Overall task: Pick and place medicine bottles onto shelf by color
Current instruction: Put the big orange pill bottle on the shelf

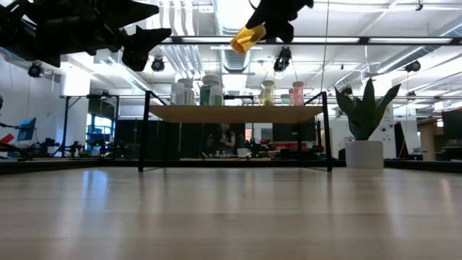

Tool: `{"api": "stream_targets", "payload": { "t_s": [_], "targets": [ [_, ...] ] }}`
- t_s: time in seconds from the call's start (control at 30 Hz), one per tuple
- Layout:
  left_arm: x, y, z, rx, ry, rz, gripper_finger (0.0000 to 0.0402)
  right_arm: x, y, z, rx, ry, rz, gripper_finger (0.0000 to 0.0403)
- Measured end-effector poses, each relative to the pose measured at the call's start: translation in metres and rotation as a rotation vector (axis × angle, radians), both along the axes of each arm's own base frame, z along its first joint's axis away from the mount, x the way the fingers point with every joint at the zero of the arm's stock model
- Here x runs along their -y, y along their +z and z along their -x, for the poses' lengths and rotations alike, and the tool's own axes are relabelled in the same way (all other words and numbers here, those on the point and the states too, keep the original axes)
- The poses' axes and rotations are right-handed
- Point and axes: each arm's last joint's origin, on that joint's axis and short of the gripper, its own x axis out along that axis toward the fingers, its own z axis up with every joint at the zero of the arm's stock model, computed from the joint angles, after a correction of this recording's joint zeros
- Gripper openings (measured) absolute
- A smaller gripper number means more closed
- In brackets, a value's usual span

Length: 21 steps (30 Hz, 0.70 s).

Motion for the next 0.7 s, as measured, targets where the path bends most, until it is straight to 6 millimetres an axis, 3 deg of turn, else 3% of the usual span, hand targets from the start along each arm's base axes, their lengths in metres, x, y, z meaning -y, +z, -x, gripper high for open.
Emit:
{"api": "stream_targets", "payload": {
  "t_s": [0.7],
  "targets": [
    [-0.001, 0.003, 0.000, 0.041, 0.026, 0.003, 0.0233, 0.039, 0.010, 0.004, 0.080, -0.095, 0.186, 0.0201]
  ]
}}
